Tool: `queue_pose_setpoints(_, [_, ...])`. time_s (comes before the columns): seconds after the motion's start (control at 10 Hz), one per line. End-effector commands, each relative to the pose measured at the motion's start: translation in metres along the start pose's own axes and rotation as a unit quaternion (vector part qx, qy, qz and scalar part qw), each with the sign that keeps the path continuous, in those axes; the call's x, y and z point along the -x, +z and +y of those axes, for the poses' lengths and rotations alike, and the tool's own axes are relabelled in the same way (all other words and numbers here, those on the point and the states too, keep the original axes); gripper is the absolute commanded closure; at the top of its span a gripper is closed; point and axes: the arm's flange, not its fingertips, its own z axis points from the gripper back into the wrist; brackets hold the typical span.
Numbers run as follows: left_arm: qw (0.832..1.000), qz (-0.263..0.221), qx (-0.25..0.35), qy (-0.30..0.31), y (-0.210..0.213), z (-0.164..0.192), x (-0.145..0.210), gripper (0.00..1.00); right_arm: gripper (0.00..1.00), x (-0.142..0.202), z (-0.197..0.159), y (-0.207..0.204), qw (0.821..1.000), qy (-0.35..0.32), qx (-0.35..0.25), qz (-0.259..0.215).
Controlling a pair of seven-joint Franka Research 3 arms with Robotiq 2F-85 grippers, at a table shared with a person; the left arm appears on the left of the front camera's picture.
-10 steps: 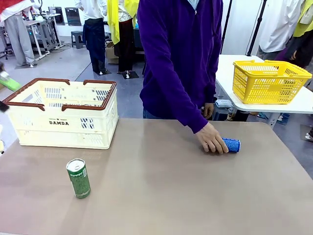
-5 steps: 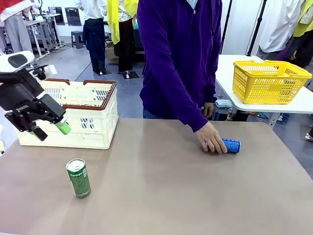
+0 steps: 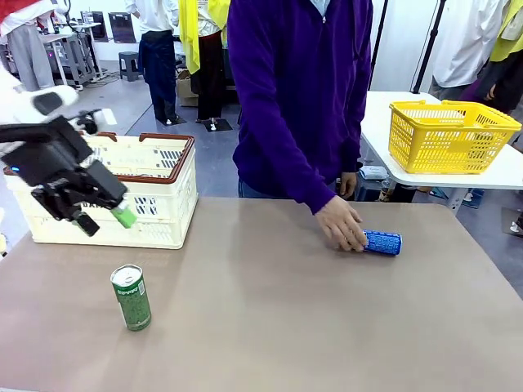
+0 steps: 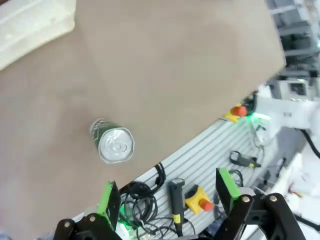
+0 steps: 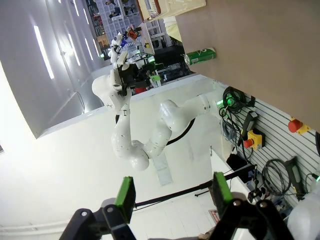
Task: Place the drinks into the Shopping basket.
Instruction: Pick up one drink and place it into the Shopping basket.
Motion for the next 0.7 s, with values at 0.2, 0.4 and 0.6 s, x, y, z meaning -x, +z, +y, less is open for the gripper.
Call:
queue_pose_setpoints(0.2, [0.984,0.023,-0.132,0.116,-0.082,-0.006,0.036,0.00,0.18,0.003,0.002,0.004,1.000,-0.002,0.004,0.006])
queue_pose_setpoints(0.4, [0.980,0.031,-0.138,0.140,-0.106,0.001,0.029,0.00,0.18,0.003,0.002,0.004,1.000,-0.002,0.004,0.006])
queue_pose_setpoints(0.6, [0.978,0.057,-0.138,0.149,-0.119,0.012,0.019,0.00,0.18,0.003,0.002,0.004,1.000,-0.002,0.004,0.006])
